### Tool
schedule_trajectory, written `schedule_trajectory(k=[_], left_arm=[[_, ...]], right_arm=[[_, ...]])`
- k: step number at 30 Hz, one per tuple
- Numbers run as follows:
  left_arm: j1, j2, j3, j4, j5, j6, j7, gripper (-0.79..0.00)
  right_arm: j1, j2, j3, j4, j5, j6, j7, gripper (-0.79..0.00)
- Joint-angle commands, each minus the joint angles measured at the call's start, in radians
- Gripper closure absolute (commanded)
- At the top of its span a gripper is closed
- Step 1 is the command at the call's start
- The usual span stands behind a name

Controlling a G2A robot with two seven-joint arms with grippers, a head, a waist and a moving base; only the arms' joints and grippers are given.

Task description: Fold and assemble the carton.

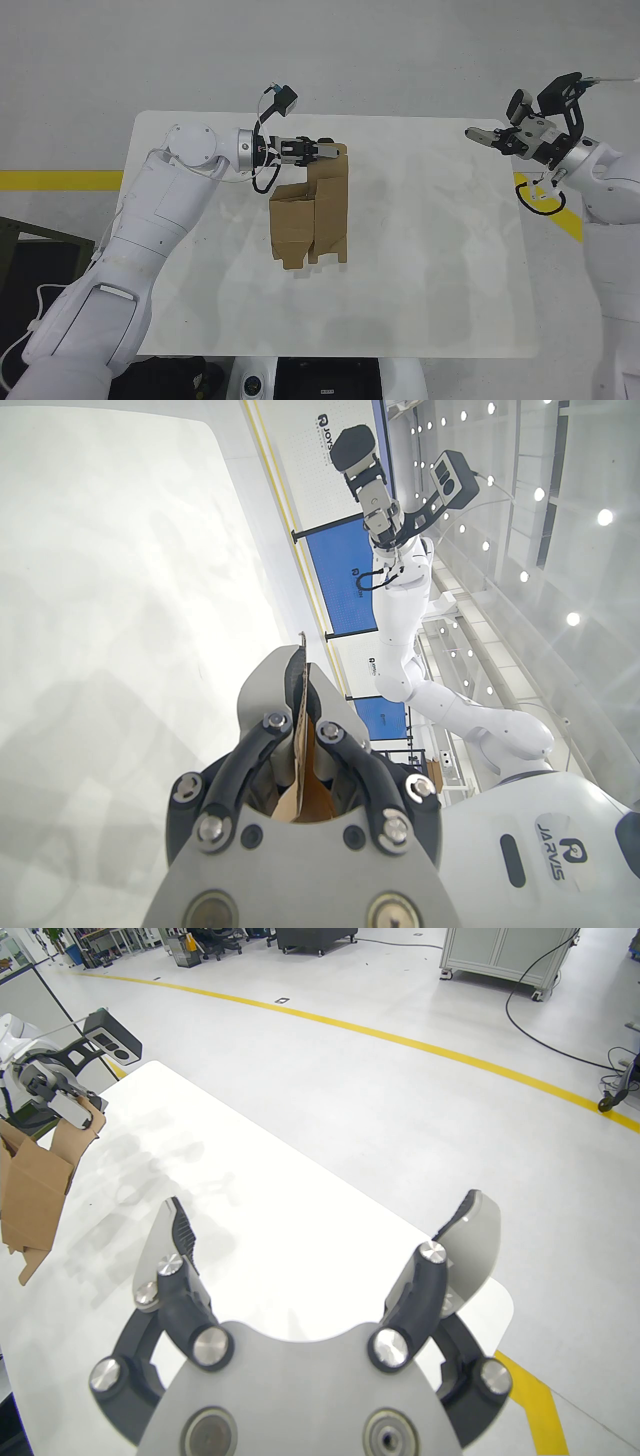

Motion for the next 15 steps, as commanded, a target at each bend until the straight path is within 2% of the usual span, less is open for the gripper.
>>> schedule_trajectory(k=[1,11,15], left_arm=[[0.0,0.0,0.0,0.0,0.0,0.0,0.0,0.0],[0.0,0.0,0.0,0.0,0.0,0.0,0.0,0.0],[0.0,0.0,0.0,0.0,0.0,0.0,0.0,0.0]], right_arm=[[0.0,0.0,0.0,0.0,0.0,0.0,0.0,-0.785],[0.0,0.0,0.0,0.0,0.0,0.0,0.0,-0.785],[-0.017,0.002,-0.007,-0.006,0.059,0.012,0.003,-0.785]])
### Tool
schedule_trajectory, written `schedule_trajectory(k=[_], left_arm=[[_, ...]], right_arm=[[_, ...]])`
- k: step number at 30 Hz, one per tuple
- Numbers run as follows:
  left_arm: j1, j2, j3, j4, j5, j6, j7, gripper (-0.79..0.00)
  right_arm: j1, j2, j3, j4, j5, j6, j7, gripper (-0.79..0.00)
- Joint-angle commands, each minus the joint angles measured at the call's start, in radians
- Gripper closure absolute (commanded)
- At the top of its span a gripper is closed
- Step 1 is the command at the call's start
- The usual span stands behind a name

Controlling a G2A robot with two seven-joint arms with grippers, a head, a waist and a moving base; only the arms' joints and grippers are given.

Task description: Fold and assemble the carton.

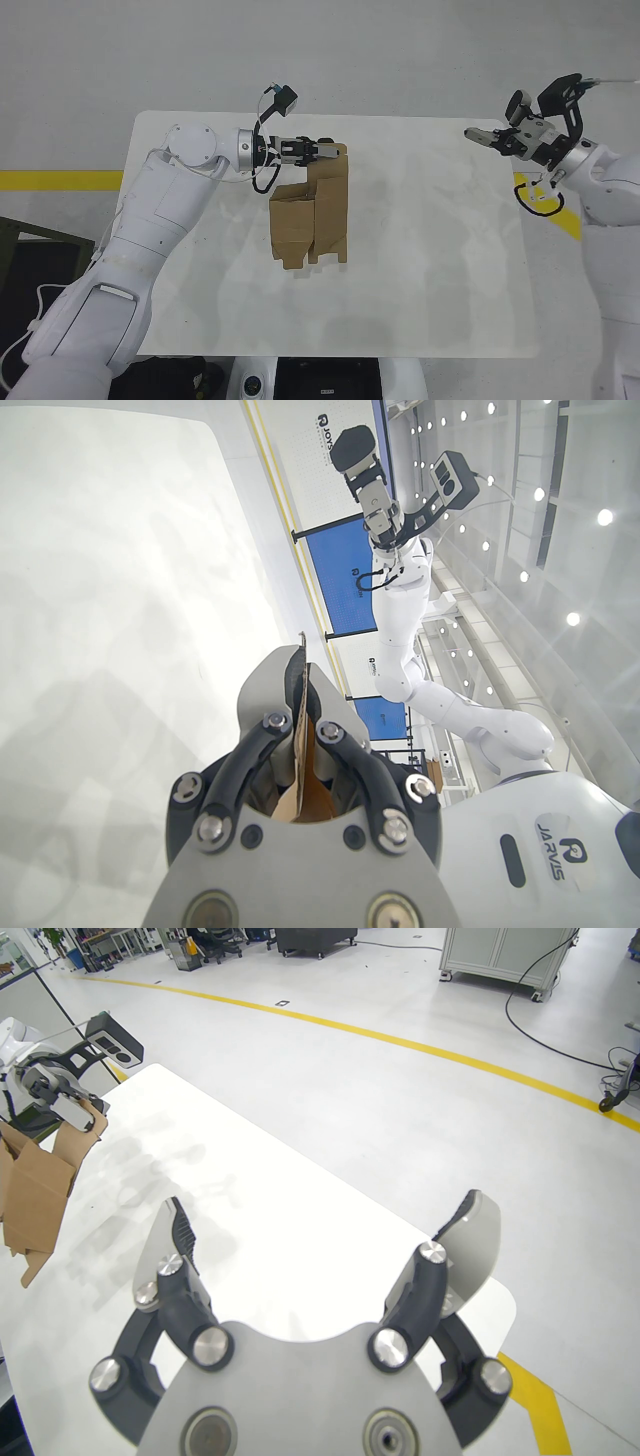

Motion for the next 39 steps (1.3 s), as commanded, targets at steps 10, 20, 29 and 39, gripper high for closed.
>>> schedule_trajectory(k=[10,20,29,39], left_arm=[[0.002,-0.008,0.004,-0.027,0.008,-0.012,0.042,0.0],[-0.059,-0.065,0.086,0.062,-0.063,-0.084,0.053,0.0],[-0.128,-0.132,0.163,0.138,-0.124,-0.124,0.051,0.0],[-0.156,-0.177,0.196,0.21,-0.163,-0.143,0.022,0.0]], right_arm=[[0.018,-0.005,-0.122,0.036,0.467,0.049,0.229,-0.785],[0.019,-0.015,-0.234,0.026,0.783,0.119,0.404,-0.785],[0.022,-0.027,-0.324,0.015,0.896,0.115,0.485,-0.785],[0.039,-0.037,-0.39,0.023,0.929,0.092,0.521,-0.785]])
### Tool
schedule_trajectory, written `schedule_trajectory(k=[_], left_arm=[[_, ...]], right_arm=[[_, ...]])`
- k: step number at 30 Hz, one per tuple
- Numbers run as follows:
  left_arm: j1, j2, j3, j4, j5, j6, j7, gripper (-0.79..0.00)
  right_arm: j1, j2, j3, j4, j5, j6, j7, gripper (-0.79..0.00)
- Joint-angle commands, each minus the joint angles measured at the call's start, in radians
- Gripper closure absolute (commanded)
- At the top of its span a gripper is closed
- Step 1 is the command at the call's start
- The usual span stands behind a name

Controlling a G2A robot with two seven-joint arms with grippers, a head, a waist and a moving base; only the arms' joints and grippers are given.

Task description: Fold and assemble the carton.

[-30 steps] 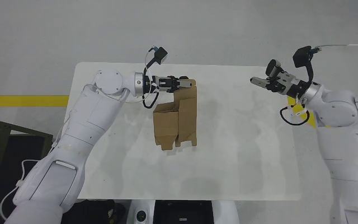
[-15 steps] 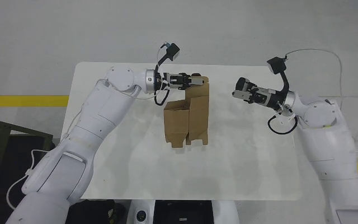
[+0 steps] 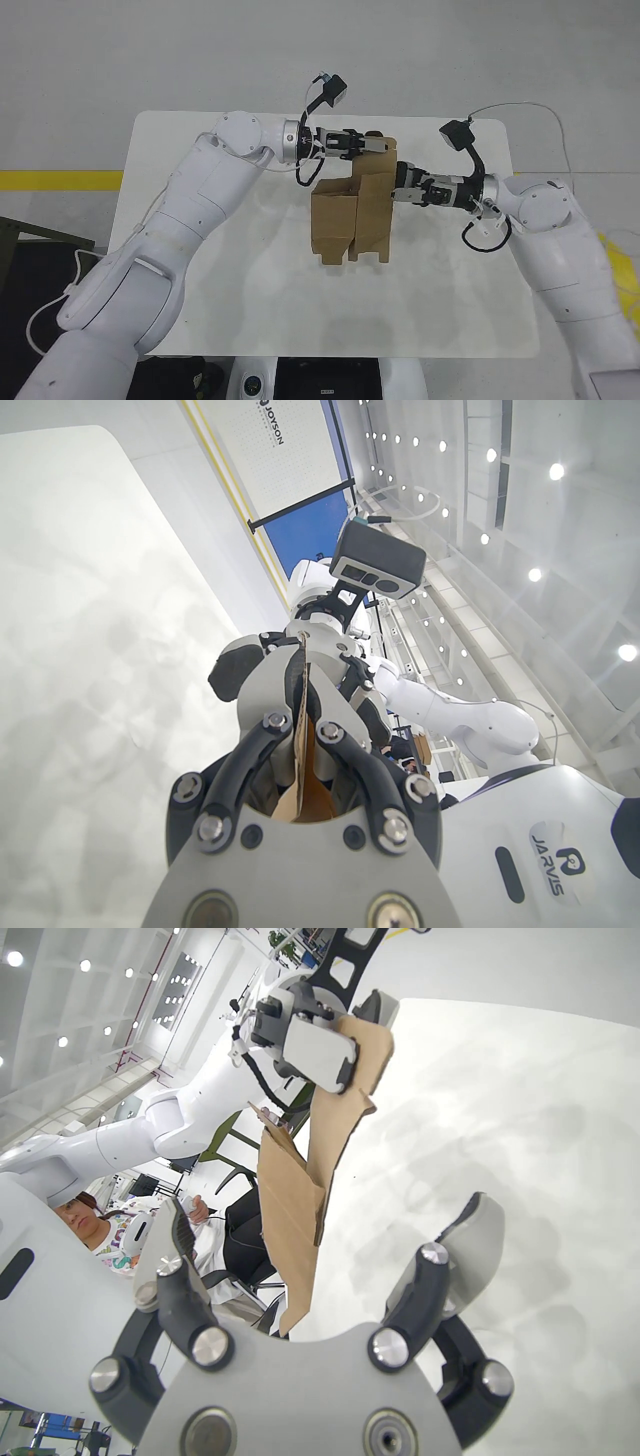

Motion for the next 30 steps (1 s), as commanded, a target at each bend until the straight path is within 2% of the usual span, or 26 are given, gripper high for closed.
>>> schedule_trajectory(k=[1,4,5,7,8,10,18,25,26,27,28,29,30], left_arm=[[-0.002,-0.006,0.002,0.009,-0.005,0.0,-0.006,0.0],[-0.004,-0.015,0.004,0.021,-0.012,0.002,-0.01,0.0],[-0.004,-0.017,0.005,0.024,-0.012,0.001,-0.011,0.0],[-0.005,-0.022,0.006,0.028,-0.014,0.001,-0.015,0.0],[-0.006,-0.024,0.005,0.031,-0.014,0.002,-0.016,0.0],[-0.007,-0.028,0.004,0.035,-0.014,0.0,-0.02,0.0],[-0.01,-0.038,0.001,0.042,0.011,-0.002,-0.03,0.0],[-0.006,-0.042,-0.015,0.045,0.012,-0.01,-0.042,0.0],[-0.005,-0.042,-0.018,0.042,0.008,-0.017,-0.049,-0.028],[-0.005,-0.043,-0.02,0.041,0.008,-0.019,-0.054,-0.243],[-0.006,-0.043,-0.021,0.041,0.012,-0.021,-0.056,-0.57],[-0.005,-0.044,-0.023,0.039,0.012,-0.024,-0.056,-0.785],[-0.005,-0.045,-0.025,0.036,0.01,-0.025,-0.058,-0.785]], right_arm=[[0.002,-0.002,-0.01,-0.001,0.001,-0.004,-0.004,-0.785],[0.005,-0.006,-0.027,0.001,-0.002,-0.008,-0.011,-0.779],[0.006,-0.007,-0.033,0.001,-0.003,-0.009,-0.012,-0.736],[0.008,-0.009,-0.044,0.002,-0.001,-0.012,-0.012,-0.57],[0.009,-0.01,-0.048,0.003,0.0,-0.014,-0.012,-0.533],[0.011,-0.012,-0.058,0.004,0.003,-0.016,-0.009,-0.391],[0.016,-0.018,-0.085,0.011,0.015,-0.027,-0.002,-0.286],[0.02,-0.021,-0.1,0.025,0.03,-0.032,-0.001,-0.083],[0.021,-0.022,-0.101,0.027,0.03,-0.033,-0.001,-0.052],[0.022,-0.022,-0.102,0.029,0.03,-0.034,-0.001,-0.031],[0.022,-0.022,-0.103,0.032,0.032,-0.035,-0.001,-0.003],[0.022,-0.023,-0.104,0.035,0.034,-0.035,-0.001,0.0],[0.023,-0.023,-0.104,0.037,0.034,-0.036,-0.002,0.0]])
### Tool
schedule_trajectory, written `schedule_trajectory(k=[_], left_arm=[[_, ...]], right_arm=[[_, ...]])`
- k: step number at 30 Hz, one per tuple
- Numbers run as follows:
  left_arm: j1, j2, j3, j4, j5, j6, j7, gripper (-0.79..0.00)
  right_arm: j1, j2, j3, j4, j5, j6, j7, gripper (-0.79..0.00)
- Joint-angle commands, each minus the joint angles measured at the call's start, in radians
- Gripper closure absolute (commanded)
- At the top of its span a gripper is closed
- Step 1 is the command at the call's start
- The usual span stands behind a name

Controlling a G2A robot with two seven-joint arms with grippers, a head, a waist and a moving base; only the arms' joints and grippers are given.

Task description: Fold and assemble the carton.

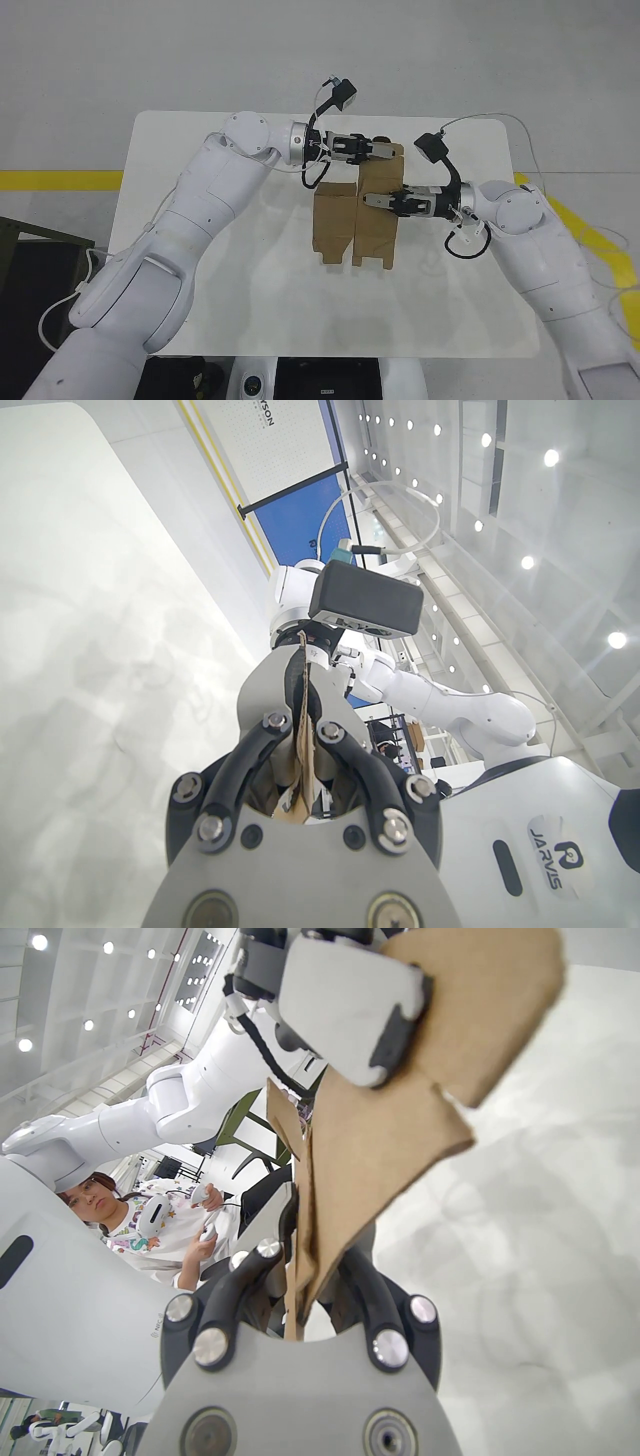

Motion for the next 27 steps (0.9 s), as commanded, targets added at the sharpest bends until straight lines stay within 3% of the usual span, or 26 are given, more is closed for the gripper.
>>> schedule_trajectory(k=[1,7,13,22,27], left_arm=[[-0.002,-0.001,-0.005,-0.005,-0.001,-0.005,-0.001,-0.785],[-0.006,0.002,-0.04,-0.019,-0.001,-0.04,0.022,-0.785],[0.003,0.03,-0.092,-0.028,0.084,-0.064,0.062,-0.785],[0.109,0.087,-0.179,-0.099,0.153,-0.038,0.03,-0.785],[0.17,0.106,-0.202,-0.162,0.177,-0.02,0.03,-0.785]], right_arm=[[0.0,0.0,0.0,0.004,0.002,0.0,-0.001,0.0],[0.0,0.0,0.001,0.011,0.007,0.0,-0.008,0.0],[-0.001,0.003,0.03,0.028,0.02,0.001,-0.041,0.0],[-0.011,0.012,0.097,0.063,0.043,0.037,-0.128,0.0],[-0.013,0.012,0.114,0.068,0.054,0.061,-0.16,0.0]])
